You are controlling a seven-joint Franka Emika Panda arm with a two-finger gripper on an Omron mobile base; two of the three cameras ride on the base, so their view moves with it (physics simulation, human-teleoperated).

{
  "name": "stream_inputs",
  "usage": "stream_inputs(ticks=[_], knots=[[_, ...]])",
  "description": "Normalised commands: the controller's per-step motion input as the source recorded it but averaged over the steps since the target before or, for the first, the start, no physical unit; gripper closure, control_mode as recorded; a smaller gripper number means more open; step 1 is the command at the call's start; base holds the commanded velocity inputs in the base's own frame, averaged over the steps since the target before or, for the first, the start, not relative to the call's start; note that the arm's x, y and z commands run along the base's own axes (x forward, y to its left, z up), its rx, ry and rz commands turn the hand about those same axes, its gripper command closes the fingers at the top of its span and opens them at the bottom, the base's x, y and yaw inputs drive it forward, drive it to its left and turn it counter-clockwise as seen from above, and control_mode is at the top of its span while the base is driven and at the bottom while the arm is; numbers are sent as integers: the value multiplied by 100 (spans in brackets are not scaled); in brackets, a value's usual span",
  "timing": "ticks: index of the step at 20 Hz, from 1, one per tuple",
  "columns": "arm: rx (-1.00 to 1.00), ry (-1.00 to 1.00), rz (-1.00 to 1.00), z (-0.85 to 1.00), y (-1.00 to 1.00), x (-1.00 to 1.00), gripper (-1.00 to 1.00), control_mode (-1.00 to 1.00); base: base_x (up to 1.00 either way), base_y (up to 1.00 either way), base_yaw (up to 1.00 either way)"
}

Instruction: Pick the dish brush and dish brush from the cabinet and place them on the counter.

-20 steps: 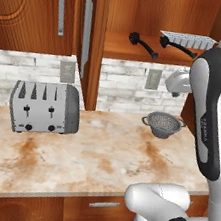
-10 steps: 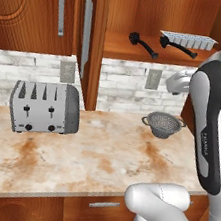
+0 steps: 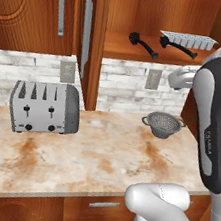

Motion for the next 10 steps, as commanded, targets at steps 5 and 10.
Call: stream_inputs(ticks=[5,10], knots=[[0,0,0,19,0,7,-100,-100,0,0,0],[0,0,0,9,0,19,-100,-100,0,0,0]])
